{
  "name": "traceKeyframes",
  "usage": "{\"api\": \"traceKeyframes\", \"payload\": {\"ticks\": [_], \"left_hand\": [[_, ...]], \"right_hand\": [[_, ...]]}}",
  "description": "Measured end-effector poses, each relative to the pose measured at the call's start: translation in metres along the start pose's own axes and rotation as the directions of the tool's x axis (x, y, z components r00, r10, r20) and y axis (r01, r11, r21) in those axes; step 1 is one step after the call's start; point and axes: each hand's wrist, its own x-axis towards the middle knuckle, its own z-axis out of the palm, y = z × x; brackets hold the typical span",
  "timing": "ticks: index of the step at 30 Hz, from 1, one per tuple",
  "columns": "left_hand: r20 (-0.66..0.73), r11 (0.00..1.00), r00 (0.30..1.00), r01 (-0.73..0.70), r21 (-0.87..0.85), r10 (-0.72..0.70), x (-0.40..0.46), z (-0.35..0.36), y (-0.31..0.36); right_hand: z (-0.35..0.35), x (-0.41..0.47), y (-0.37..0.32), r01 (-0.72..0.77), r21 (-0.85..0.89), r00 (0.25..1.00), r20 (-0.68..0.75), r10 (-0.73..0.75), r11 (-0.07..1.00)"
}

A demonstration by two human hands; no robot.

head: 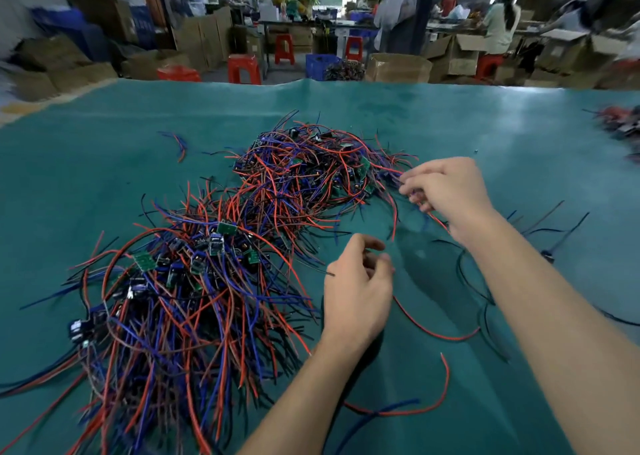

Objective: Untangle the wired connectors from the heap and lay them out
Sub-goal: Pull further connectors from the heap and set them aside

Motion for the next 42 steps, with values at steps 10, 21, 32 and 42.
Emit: {"api": "traceKeyframes", "payload": {"ticks": [10, 21, 32, 42], "left_hand": [[0.004, 0.999, 1.000, 0.003, 0.032, -0.003, 0.002, -0.003, 0.001], [0.069, 0.994, 0.994, 0.087, -0.066, -0.082, 0.001, -0.007, 0.001], [0.010, 0.995, 1.000, -0.014, -0.103, 0.015, 0.000, -0.002, 0.001], [0.043, 0.992, 0.999, 0.023, -0.126, -0.017, -0.002, -0.001, 0.005]], "right_hand": [[-0.013, -0.094, 0.017, 0.084, 0.113, 0.926, 0.358, -0.119, 0.990], [-0.025, -0.100, 0.022, -0.149, 0.186, 0.422, 0.900, -0.108, 0.971], [-0.009, -0.081, 0.040, -0.257, 0.225, 0.943, 0.273, 0.193, 0.940], [-0.018, -0.086, 0.038, 0.030, -0.034, 0.937, 0.349, -0.017, 0.999]]}}
